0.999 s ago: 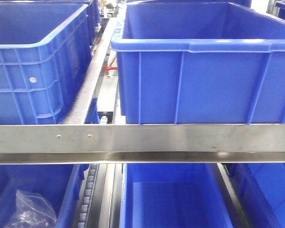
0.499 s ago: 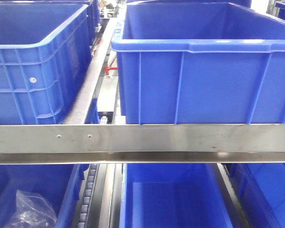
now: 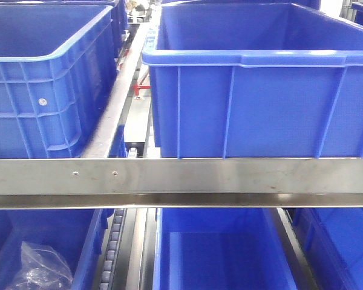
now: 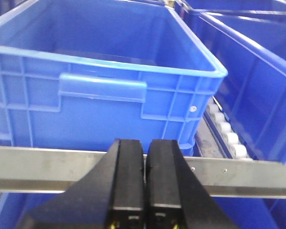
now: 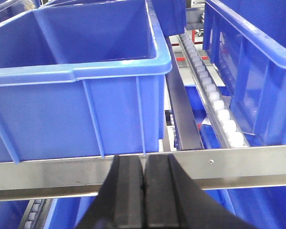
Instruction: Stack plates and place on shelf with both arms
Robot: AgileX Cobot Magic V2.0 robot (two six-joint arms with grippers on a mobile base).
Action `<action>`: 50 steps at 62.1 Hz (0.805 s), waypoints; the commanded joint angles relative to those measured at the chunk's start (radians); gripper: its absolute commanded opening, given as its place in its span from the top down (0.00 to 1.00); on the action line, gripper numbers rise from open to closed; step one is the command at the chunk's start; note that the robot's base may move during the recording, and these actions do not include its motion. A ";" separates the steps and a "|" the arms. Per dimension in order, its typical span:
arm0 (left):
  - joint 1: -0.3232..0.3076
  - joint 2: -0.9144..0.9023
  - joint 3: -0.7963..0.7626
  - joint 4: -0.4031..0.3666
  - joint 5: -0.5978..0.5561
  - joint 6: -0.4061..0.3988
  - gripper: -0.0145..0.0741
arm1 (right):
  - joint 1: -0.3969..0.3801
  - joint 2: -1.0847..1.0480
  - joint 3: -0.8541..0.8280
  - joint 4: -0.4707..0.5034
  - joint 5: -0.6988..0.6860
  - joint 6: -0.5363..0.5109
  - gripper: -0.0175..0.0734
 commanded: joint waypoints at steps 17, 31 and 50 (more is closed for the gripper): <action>0.002 -0.019 0.021 -0.079 -0.123 0.092 0.73 | -0.005 -0.023 -0.017 -0.008 -0.095 -0.002 0.75; 0.002 -0.019 0.021 -0.079 -0.125 0.092 0.73 | -0.005 -0.023 -0.017 -0.008 -0.095 -0.002 0.75; 0.002 -0.019 0.021 -0.079 -0.125 0.092 0.73 | -0.005 -0.023 -0.017 -0.008 -0.095 -0.002 0.75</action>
